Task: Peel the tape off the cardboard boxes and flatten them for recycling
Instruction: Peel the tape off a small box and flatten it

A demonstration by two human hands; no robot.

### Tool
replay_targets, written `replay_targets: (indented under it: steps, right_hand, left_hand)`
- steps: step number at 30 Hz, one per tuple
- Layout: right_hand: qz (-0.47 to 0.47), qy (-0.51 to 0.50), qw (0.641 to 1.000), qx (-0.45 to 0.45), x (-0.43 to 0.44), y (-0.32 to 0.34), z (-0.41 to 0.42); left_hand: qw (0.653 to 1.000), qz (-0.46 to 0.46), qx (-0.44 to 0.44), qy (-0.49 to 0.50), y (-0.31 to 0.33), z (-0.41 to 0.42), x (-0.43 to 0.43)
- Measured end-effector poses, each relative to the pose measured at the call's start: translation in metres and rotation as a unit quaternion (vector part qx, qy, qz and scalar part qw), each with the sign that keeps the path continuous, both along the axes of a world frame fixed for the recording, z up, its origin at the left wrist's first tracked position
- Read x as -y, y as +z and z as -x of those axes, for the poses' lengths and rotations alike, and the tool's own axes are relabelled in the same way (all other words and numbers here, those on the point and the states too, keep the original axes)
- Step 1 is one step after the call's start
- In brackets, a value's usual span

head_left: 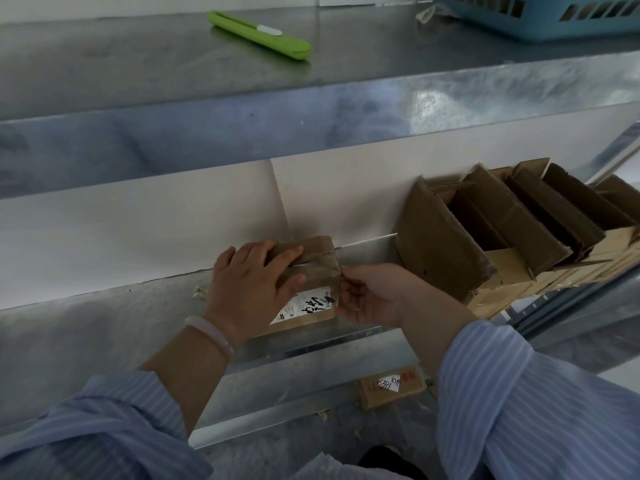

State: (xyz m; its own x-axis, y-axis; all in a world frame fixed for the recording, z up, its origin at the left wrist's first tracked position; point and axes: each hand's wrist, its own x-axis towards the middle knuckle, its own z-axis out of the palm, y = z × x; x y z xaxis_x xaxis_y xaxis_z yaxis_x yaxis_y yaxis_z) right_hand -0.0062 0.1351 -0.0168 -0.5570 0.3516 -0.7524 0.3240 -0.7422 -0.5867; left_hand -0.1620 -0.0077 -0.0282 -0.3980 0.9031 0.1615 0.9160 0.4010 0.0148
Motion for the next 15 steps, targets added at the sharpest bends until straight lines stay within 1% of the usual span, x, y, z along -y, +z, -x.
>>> replay_targets:
  steps: [3, 5, 9, 13, 15]
  right_hand:
    - [0.037, 0.007, 0.999, 0.002, -0.0029, 0.0015, -0.0001]
    - [0.034, 0.000, 0.999, -0.006, -0.0037, 0.0008, -0.0001]
    - [-0.049, 0.006, 0.999, -0.007, -0.0026, -0.0051, -0.0033]
    - [-0.101, -0.006, 0.994, -0.028, -0.0047, -0.0038, -0.0079]
    - [-0.136, 0.006, 0.990, -0.039, -0.0071, 0.0000, -0.0078]
  left_hand:
    - [1.000, 0.005, 0.002, -0.001, 0.0000, 0.0004, -0.0003]
    - [1.000, 0.006, 0.007, -0.003, 0.0004, 0.0009, -0.0008]
    - [1.000, 0.004, 0.002, -0.001, -0.0003, 0.0009, -0.0004]
    - [1.000, 0.000, -0.002, -0.007, -0.0015, 0.0014, -0.0003]
    - [1.000, -0.002, -0.007, -0.005, -0.0016, 0.0016, -0.0005]
